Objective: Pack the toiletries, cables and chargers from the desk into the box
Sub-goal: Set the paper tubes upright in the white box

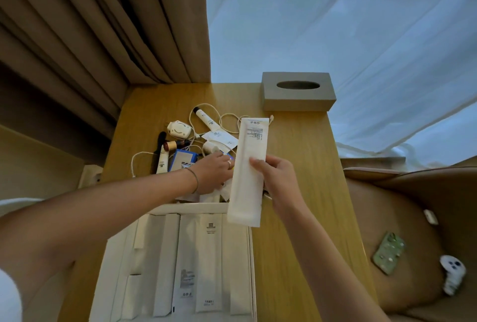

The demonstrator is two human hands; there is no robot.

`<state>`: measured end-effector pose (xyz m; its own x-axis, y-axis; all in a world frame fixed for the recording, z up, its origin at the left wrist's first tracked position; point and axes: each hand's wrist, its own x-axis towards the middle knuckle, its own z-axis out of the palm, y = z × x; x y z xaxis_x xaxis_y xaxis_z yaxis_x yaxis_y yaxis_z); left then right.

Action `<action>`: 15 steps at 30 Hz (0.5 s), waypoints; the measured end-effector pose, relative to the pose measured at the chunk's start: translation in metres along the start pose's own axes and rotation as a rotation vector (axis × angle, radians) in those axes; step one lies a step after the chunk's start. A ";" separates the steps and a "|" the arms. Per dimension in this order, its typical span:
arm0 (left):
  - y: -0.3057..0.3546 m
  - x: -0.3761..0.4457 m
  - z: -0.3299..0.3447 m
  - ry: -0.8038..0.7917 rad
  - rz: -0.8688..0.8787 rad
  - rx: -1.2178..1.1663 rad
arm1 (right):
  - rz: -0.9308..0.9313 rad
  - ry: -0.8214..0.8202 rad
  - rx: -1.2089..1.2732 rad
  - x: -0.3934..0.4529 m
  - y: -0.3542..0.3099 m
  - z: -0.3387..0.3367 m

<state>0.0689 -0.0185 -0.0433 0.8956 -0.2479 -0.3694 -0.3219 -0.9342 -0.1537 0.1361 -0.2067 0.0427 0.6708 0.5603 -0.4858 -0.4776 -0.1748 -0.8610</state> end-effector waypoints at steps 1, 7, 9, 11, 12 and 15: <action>-0.002 -0.003 -0.002 -0.017 -0.041 -0.044 | -0.010 -0.008 0.001 -0.007 0.000 0.004; -0.008 -0.038 -0.011 0.253 -0.456 -0.578 | -0.188 0.026 -0.243 -0.050 0.011 0.020; -0.008 -0.054 -0.014 0.344 -0.614 -0.782 | -0.230 0.058 -0.327 -0.064 0.019 0.025; -0.004 -0.070 -0.017 0.457 -0.696 -0.968 | -0.287 0.102 -0.441 -0.078 0.028 0.032; -0.001 -0.078 -0.020 0.527 -0.721 -1.059 | -0.318 0.120 -0.511 -0.084 0.033 0.037; 0.007 -0.105 -0.024 0.703 -0.767 -1.260 | -0.347 0.153 -0.721 -0.103 0.053 0.049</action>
<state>-0.0197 -0.0050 0.0167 0.7875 0.6149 -0.0428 0.3628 -0.4062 0.8387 0.0139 -0.2341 0.0547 0.8087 0.5705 -0.1433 0.2199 -0.5191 -0.8259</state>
